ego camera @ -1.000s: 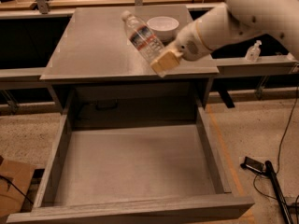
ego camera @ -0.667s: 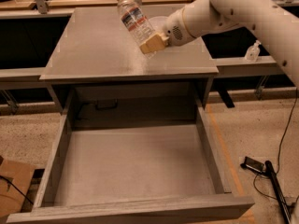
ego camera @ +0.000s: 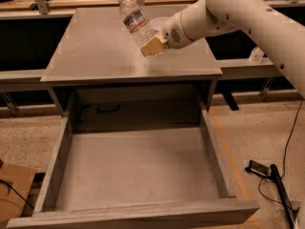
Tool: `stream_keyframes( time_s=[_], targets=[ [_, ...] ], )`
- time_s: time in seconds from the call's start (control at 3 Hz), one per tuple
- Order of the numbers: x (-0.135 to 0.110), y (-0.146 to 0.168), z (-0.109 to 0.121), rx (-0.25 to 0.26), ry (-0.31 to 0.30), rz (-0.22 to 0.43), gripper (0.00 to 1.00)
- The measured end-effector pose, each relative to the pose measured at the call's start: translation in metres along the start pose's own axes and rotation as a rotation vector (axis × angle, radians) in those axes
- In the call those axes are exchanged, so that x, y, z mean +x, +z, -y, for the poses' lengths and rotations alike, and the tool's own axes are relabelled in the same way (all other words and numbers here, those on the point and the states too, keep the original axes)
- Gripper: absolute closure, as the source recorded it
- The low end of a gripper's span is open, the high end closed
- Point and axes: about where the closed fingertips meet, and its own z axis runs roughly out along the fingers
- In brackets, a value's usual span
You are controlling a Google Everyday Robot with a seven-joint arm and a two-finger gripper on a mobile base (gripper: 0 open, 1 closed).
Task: Pick water bottle from top drawer and place on counter
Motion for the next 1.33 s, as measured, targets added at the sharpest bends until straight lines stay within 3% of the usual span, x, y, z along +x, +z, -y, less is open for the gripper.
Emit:
stream_keyframes(
  time_s=[0.33,1.0,1.33],
  targets=[
    [-0.003,0.038,0.016,0.012,-0.029,-0.052,0.82],
    [-0.022,0.116,0.045,0.015,-0.047,-0.135,0.35],
    [-0.022,0.133,0.053,0.027,-0.04,-0.155,0.13]
  ],
)
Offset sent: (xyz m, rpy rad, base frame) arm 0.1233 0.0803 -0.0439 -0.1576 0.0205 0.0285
